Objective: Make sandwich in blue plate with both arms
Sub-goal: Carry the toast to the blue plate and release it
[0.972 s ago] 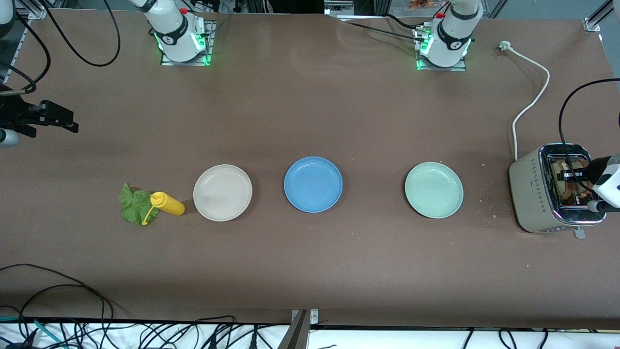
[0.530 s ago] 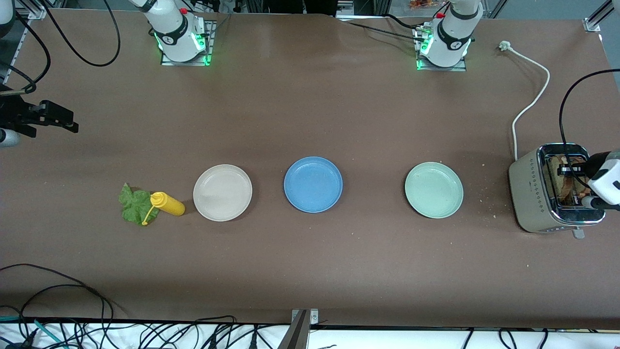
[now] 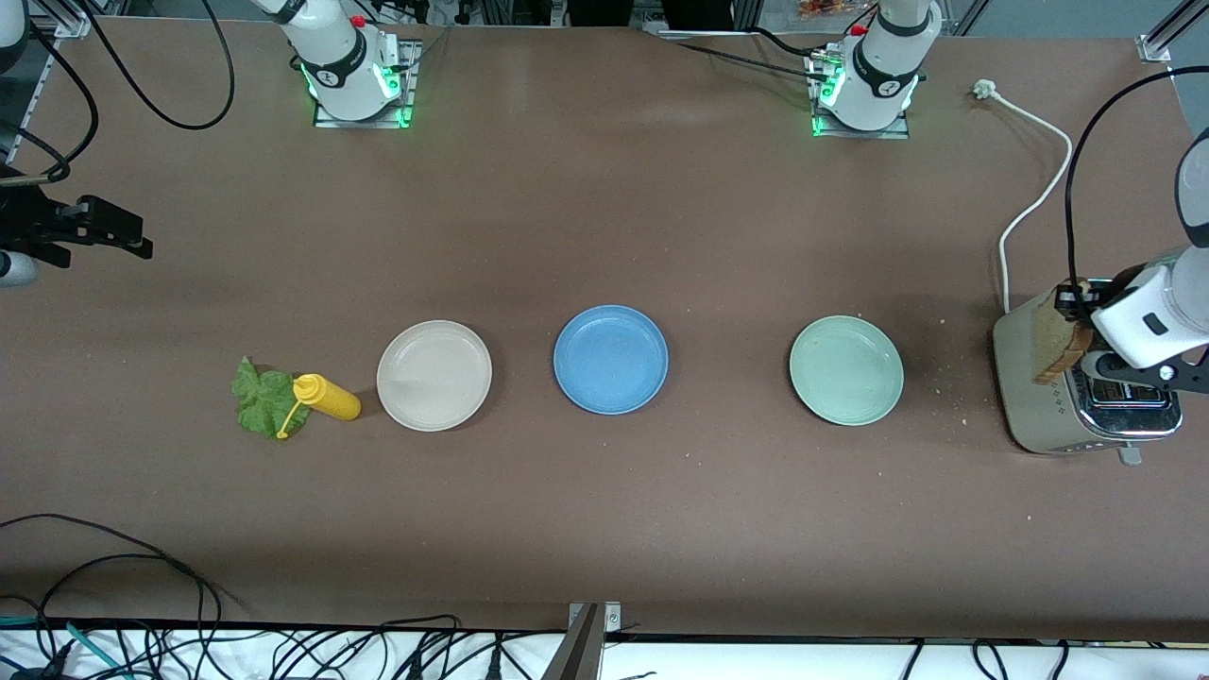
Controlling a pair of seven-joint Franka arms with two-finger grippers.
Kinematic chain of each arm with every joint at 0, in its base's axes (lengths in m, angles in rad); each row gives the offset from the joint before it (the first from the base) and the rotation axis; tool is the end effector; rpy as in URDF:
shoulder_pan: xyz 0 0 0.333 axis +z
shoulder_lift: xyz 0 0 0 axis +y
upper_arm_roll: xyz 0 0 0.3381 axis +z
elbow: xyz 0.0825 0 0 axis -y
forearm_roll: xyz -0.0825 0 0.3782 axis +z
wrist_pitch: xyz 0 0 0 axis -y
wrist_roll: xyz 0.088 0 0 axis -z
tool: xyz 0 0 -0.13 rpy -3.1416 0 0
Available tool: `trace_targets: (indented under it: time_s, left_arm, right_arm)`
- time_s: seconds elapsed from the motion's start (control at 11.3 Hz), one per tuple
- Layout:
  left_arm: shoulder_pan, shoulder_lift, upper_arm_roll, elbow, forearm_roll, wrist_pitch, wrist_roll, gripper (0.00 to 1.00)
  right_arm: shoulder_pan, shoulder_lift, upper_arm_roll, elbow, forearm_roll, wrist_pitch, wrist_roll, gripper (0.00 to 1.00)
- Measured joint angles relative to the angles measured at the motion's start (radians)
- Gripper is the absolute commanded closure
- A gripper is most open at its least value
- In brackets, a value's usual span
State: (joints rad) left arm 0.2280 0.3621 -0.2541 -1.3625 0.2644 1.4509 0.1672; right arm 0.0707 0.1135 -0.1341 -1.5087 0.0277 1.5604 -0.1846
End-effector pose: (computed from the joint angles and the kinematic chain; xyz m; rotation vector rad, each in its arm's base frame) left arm 0.6323 0.0453 0.5022 -2.9449 0.2840 0.4082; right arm 0.5811 -0.0289 0.5879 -3.1146 -0.1887 0.0917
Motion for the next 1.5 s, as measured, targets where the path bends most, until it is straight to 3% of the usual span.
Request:
trace_targets:
  time_s: [0.27,0.44,0.71,1.06,1.24,1.5]
  left_arm:
    - [-0.012,-0.001,-0.159,0.024,-0.006,-0.053,0.001,1.0]
    - [-0.047,0.008,-0.226,0.021,-0.124,-0.062,-0.01,1.0]
    - [-0.136,0.113,-0.231,0.013,-0.367,-0.016,-0.03,1.0]
    - [-0.269,0.306,-0.231,0.007,-0.644,0.265,-0.08,1.0]
    - [-0.281,0.392,-0.23,0.004,-0.785,0.386,-0.079,1.0]
    - [-0.29,0.499,-0.23,0.003,-0.896,0.505,-0.004,1.0]
  right_arm:
    - [0.0,0.0,0.0,0.0,0.0,0.0,0.0,0.0]
    - [0.0,0.0,-0.001,0.0,0.0,0.0,0.0,0.0]
    - [0.0,0.0,-0.001,0.0,0.001,-0.001,0.0,0.0]
    - [0.0,0.001,-0.001,0.0,0.001,-0.001,0.0,0.0]
    - [0.0,0.001,-0.001,0.001,0.001,-0.001,0.0,0.0]
    - [0.0,0.001,-0.001,0.001,0.001,-0.001,0.0,0.0]
